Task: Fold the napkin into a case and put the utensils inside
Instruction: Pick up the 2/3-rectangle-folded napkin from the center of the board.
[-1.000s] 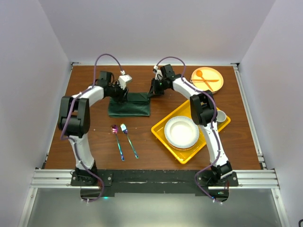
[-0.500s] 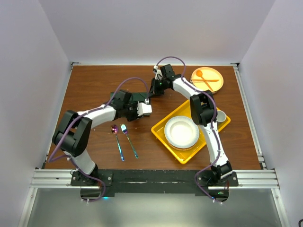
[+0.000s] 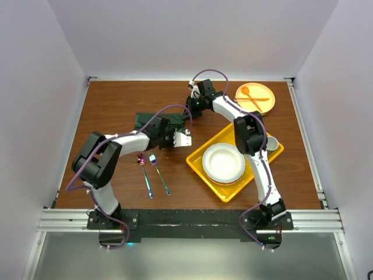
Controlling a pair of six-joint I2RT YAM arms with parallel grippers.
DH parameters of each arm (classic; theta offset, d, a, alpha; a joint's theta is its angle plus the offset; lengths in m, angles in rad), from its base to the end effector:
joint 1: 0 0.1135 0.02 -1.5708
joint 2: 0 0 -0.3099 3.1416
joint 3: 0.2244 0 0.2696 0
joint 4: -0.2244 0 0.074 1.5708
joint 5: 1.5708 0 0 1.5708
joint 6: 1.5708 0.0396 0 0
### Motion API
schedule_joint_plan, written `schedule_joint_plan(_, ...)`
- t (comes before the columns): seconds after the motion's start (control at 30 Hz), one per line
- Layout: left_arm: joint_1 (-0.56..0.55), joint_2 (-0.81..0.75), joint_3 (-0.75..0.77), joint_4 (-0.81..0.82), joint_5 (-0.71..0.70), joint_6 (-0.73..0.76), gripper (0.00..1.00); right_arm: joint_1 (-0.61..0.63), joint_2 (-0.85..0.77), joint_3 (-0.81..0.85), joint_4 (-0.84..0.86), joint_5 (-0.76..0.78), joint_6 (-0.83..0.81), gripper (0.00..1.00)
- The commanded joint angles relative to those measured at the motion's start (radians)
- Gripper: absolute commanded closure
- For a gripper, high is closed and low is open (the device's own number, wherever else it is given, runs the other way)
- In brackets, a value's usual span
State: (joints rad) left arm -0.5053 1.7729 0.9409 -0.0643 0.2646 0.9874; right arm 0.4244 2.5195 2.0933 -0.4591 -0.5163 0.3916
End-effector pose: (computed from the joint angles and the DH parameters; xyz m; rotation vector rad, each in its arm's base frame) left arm 0.3219 -0.1899 0.1755 1.7296 1.7036 -0.1104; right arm 0.5429 0.2668 0.1561 -0.2811 2.5373 0.9758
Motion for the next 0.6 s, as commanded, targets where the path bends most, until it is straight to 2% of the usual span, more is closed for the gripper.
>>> schedule_joint_plan(0.0,0.002,0.014,0.039,-0.097,0.037,0.023,1.00,-0.009,0.042,-0.052,-0.052,0.130,-0.077,0.97)
schedule_joint_plan(0.23,0.043,0.048,0.260,-0.262,0.185,-0.081,1.00,-0.007,0.024,-0.082,-0.049,0.116,-0.108,0.97)
schedule_joint_plan(0.5,0.131,0.166,0.475,-0.456,0.292,-0.087,1.00,-0.009,0.029,-0.067,-0.053,0.107,-0.123,0.98)
schedule_joint_plan(0.53,0.136,0.166,0.480,-0.466,0.295,-0.066,0.98,-0.007,0.028,-0.065,-0.053,0.104,-0.120,0.98)
schedule_joint_plan(0.57,0.134,0.161,0.470,-0.471,0.295,-0.056,0.92,-0.007,0.030,-0.065,-0.053,0.104,-0.120,0.98)
